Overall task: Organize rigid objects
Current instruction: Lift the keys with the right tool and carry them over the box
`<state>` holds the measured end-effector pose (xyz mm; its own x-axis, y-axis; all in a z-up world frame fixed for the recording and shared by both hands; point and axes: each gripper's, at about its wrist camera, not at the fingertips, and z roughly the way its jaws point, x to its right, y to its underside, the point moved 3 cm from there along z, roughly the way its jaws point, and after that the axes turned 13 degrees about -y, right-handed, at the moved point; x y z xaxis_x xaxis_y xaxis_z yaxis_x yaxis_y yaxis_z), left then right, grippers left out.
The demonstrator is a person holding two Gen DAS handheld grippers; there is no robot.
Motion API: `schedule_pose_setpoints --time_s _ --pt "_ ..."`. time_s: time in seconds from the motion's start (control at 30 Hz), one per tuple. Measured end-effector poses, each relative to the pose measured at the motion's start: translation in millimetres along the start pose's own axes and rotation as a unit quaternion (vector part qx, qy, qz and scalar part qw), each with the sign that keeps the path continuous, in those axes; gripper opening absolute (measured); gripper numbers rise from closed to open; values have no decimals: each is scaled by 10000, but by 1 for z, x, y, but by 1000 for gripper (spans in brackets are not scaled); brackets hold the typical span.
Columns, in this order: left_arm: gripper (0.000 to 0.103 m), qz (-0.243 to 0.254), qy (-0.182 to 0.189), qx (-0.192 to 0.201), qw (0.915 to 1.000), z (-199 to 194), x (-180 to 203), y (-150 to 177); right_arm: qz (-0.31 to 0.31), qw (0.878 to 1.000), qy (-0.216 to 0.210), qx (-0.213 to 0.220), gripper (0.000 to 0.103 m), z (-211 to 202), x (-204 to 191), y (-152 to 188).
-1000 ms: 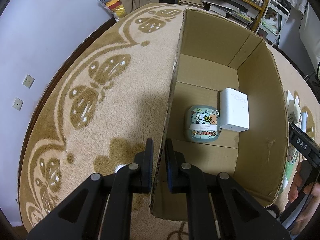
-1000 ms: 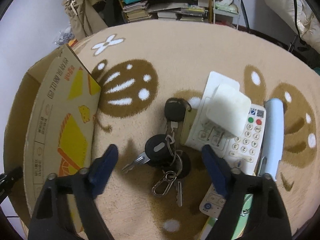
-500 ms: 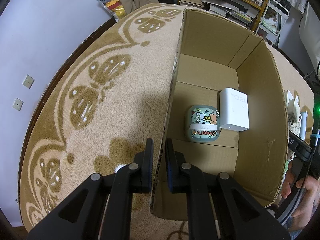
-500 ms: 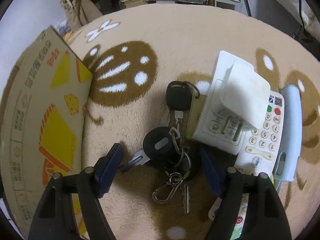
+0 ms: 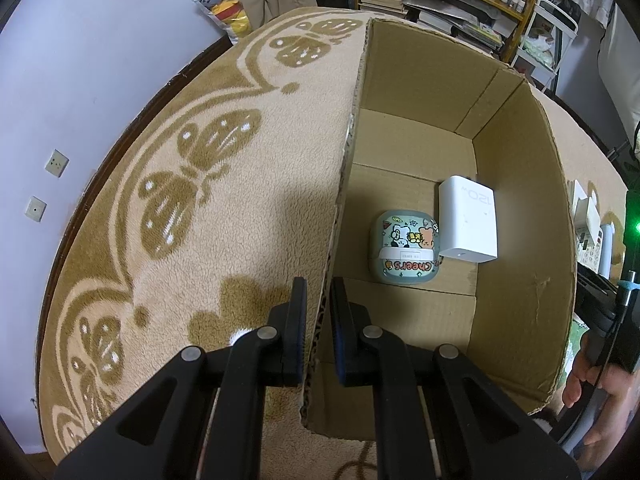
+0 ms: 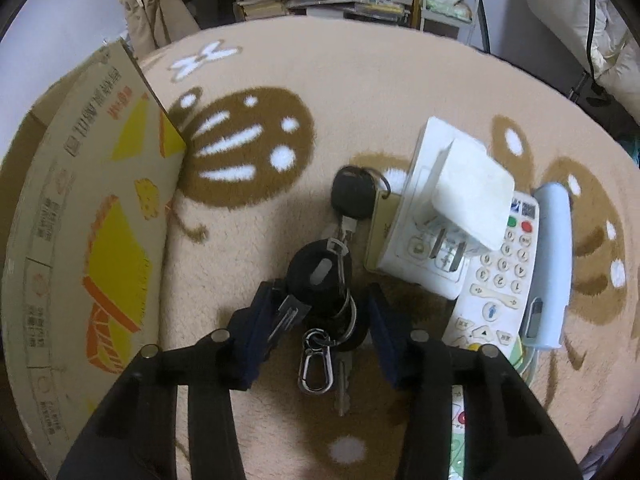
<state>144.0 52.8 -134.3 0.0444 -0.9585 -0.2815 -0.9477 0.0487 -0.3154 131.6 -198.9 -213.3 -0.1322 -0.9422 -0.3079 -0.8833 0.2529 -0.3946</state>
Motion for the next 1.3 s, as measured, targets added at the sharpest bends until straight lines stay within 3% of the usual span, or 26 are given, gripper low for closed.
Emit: schedule_pose_setpoints --time_s 0.27,0.37,0.63,0.8,1.03,1.3 --pt "11 7 1 11 10000 -1 1 1 -69 9997 -130 215 40 -13 -9 -4" --pt "11 -23 44 12 10000 -2 0 1 -71 9992 -236 313 31 -21 -8 -5" --pt "11 -24 47 15 10000 -2 -1 1 18 9981 -436 430 31 -24 -8 -9" --pt "11 -17 47 15 10000 -1 -2 1 -15 9956 -564 749 31 -40 -15 -15" --pt "11 -17 54 20 10000 -1 -4 1 -137 9841 -915 1517 31 -83 -34 -29" --pt "11 -13 50 25 10000 -2 -3 1 -644 9648 -1459 2091 31 -117 -72 -33"
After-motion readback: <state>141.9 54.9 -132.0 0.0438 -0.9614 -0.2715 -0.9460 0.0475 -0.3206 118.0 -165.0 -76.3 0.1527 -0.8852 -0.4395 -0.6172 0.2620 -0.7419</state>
